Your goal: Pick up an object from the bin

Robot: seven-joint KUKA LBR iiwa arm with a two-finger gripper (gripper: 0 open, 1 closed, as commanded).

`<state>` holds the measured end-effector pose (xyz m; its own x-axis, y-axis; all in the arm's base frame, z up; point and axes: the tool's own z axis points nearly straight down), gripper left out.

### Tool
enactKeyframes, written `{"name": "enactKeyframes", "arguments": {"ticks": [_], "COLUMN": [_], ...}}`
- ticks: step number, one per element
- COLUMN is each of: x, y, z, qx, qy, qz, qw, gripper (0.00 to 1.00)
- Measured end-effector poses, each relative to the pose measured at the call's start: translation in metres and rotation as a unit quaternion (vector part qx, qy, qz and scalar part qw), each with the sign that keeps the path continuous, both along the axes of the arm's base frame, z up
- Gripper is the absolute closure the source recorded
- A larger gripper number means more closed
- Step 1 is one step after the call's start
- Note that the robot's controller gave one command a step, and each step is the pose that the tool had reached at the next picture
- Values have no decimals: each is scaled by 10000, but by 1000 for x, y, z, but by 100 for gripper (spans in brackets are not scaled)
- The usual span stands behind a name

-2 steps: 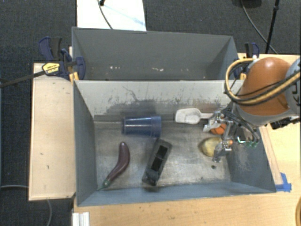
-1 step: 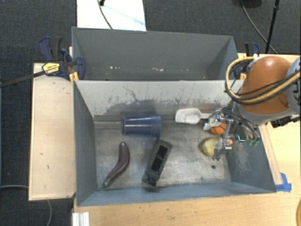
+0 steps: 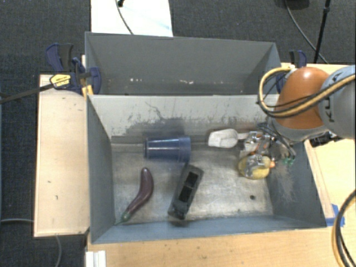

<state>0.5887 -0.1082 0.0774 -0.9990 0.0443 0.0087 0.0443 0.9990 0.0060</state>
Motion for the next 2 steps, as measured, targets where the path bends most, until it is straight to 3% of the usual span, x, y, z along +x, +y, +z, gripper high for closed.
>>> {"name": "enactKeyframes", "arguments": {"ticks": [1,2], "x": [0,1], "y": [0,6], "z": [0,26], "qx": [0,-15], "qy": [0,-72], "qz": [6,462], "qw": [10000,9989], "gripper": [100,100]}}
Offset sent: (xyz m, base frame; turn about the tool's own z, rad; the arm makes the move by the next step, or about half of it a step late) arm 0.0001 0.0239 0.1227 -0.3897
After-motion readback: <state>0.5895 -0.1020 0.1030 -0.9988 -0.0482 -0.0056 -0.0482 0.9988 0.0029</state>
